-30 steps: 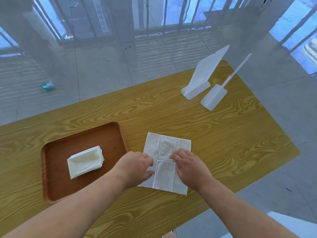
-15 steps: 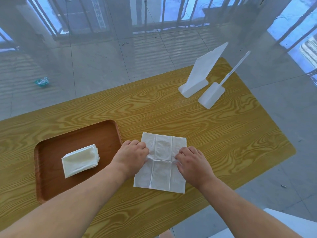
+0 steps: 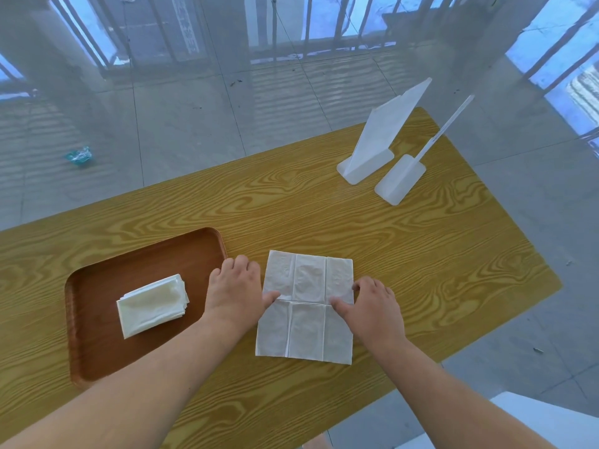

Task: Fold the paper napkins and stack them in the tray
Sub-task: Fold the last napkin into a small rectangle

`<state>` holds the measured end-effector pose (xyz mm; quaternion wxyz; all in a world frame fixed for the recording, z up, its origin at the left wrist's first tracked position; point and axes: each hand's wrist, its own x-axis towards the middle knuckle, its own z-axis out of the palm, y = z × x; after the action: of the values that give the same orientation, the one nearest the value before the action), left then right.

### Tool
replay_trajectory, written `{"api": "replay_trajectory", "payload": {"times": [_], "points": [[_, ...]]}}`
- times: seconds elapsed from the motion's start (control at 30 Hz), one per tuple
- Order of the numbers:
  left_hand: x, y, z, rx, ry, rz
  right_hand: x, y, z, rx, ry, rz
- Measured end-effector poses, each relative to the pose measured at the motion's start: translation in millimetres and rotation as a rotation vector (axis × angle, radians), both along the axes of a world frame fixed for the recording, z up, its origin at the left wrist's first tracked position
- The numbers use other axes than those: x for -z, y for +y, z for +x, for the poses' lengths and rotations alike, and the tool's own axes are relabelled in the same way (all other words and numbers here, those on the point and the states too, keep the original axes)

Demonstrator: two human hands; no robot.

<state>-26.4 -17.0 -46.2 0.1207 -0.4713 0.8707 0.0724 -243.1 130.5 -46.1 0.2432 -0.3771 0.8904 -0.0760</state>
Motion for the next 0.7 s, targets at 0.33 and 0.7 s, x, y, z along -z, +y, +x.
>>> {"api": "replay_trajectory", "payload": {"times": [0.33,0.7], "points": [[2.4,-36.2,-24.4,-0.029,0.165,0.152,0.3,-44.6,-22.6,0.085,-0.104,-0.094],[0.1,-49.3,-40.0,-0.147,0.351,0.438,-4.7,-71.7,-26.1,0.028,-0.213,-0.149]]}}
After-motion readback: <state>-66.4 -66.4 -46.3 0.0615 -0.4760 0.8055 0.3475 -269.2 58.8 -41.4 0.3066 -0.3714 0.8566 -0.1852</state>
